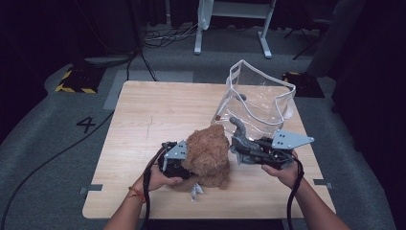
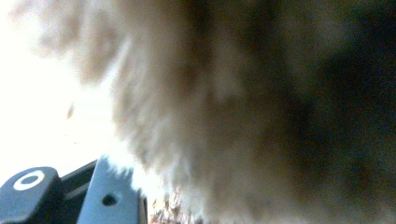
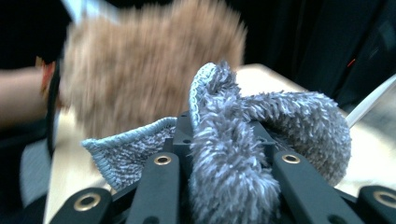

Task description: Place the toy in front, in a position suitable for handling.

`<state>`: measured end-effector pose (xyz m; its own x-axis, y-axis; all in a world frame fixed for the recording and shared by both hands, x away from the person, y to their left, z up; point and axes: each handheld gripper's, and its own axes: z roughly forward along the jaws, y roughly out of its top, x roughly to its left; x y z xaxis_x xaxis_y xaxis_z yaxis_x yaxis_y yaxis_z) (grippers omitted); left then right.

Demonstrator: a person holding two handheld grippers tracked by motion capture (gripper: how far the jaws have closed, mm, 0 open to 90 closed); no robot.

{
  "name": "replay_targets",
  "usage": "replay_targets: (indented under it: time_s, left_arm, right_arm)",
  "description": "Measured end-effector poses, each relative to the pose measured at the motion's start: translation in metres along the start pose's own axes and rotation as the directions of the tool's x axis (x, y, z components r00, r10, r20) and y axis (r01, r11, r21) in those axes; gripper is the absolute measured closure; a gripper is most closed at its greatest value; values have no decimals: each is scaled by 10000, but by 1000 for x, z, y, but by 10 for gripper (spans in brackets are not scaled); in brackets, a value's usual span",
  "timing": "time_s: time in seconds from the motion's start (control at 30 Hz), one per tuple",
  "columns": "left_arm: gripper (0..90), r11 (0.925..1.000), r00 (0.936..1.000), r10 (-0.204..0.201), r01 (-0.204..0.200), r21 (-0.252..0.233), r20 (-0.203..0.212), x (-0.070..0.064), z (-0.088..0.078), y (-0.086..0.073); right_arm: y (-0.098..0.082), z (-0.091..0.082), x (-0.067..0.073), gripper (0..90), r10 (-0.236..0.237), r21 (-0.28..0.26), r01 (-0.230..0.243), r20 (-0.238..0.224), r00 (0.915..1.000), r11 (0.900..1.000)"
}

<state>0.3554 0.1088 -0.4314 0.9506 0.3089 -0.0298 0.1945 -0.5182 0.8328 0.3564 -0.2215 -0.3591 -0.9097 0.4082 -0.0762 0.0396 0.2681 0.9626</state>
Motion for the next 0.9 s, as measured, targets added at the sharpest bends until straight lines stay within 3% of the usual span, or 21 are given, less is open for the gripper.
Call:
replay_targets:
  time_s: [0.13, 0.27, 0.37, 0.5, 0.57, 0.63, 0.77, 0.83, 0.9]
  left_arm:
    - [527, 9999, 9999, -15, 14, -109, -155, -1, 2, -1]
    - [523, 9997, 9998, -110, 106, -220, -180, -2, 2, -3]
    - [519, 9992, 9994, -282, 276, -304, -190, -2, 2, -6]
    - [517, 9986, 9993, -332, 324, -419, -180, -2, 1, -9]
    - [517, 9986, 9993, -303, 294, -428, -206, -3, 2, -9]
    - [516, 9993, 9996, -166, 157, -331, -247, -3, 2, -8]
    - [516, 9993, 9996, -171, 163, -343, -228, -3, 3, -8]
    - [516, 9990, 9994, -233, 223, -380, -242, -2, 3, -9]
    - [515, 9990, 9996, -214, 206, -407, -192, -1, 3, -10]
  right_arm:
    - [24, 2, -5, 728, -221, -678, 214, -102, 9997, 9975]
    - [29, 22, -1, 727, -574, -184, 569, -330, 9978, 9982]
    - [17, 37, -1, 727, -437, 178, 449, -630, 9971, 9988]
    - [-4, 45, -7, 729, 165, 481, -125, -818, 9965, 9988]
    - [-19, 52, -9, 729, 169, 1005, -106, -617, 9980, 9949]
    - [-34, 58, -10, 729, 351, 1483, -236, -750, 9966, 9887]
    - [-50, 55, -15, 730, 966, 1380, -835, -917, 9911, 9869]
    - [-58, 55, -15, 729, 974, 1701, -821, -833, 9918, 9820]
    - [-71, 54, -18, 729, 1050, 2229, -887, -623, 9925, 9708]
